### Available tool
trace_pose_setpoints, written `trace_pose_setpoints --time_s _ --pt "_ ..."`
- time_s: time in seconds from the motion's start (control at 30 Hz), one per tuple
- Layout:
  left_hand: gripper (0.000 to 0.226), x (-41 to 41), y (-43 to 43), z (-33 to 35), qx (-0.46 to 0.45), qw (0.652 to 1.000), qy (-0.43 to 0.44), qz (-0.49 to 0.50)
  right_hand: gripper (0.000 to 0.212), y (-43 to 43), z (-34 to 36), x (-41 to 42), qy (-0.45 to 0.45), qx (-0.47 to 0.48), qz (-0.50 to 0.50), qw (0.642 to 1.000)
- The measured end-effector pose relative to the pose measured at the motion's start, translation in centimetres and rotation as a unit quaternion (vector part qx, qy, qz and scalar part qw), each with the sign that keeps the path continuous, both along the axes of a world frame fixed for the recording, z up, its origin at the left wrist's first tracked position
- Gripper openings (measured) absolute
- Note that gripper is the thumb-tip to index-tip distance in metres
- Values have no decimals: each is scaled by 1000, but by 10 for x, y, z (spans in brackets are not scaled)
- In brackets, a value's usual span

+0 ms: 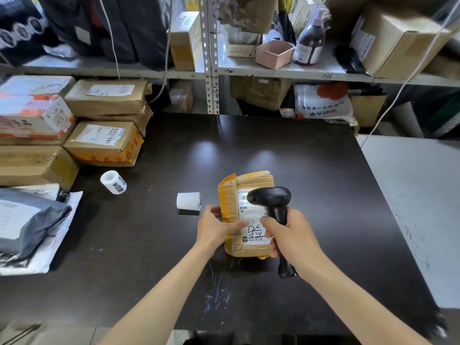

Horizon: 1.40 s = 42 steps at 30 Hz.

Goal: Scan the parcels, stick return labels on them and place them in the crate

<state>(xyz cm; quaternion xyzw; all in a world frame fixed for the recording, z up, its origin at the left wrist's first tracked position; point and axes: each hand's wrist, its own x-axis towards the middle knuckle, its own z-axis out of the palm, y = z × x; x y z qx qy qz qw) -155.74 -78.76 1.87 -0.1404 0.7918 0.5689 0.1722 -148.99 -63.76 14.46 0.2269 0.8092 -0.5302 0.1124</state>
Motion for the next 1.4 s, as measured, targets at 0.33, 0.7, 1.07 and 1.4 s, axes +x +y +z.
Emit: trace_pose_setpoints --time_s 0.33,0.7,1.07,1.4 --pt "72 0 1 3 -4 1000 -10 5 8 -1 -5 -2 3 9 8 1000" --pt "57 -21 -2 12 -180 974 -19 -139 17 43 -53 -50 24 103 1 994" --pt "92 -86 -45 3 -490 868 -55 -58 43 72 -127 -85 -51 300 -10 952" --pt "61 -61 -39 30 -131 978 159 33 53 69 -99 -85 52 290 -84 952"
